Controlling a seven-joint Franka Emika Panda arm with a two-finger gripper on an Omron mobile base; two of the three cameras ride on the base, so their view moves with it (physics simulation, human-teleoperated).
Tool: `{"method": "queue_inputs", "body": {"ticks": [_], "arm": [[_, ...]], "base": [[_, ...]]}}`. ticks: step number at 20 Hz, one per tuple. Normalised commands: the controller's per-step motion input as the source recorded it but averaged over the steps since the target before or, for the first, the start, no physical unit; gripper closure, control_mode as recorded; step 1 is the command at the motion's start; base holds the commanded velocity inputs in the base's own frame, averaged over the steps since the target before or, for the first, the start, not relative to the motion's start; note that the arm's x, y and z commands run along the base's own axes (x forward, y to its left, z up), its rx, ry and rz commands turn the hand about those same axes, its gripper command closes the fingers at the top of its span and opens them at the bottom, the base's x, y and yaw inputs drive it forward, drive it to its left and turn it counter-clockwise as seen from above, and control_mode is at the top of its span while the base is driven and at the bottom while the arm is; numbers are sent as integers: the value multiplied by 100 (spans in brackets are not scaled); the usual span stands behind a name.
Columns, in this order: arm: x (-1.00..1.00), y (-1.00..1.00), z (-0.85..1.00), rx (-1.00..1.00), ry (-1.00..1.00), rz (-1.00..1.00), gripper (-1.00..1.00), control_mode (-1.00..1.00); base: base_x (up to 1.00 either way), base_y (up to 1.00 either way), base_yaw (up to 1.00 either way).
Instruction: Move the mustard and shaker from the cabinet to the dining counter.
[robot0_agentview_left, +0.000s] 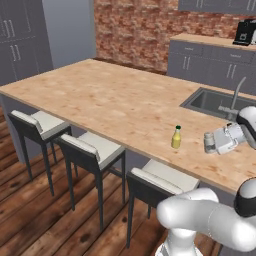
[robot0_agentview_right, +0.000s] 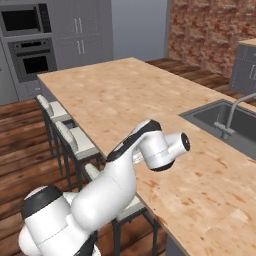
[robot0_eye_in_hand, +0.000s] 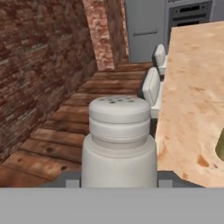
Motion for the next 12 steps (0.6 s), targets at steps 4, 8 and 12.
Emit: {"method": "queue_inputs", "body": {"ticks": [4, 8, 12], "arm": [[41, -14, -28, 0, -3, 12, 100, -100], [39, -8, -33, 0, -5, 7, 100, -100], [44, -6, -33, 1, -2, 3, 100, -100]], "base": [[0, 0, 0], [0, 0, 0], [0, 0, 0]]}}
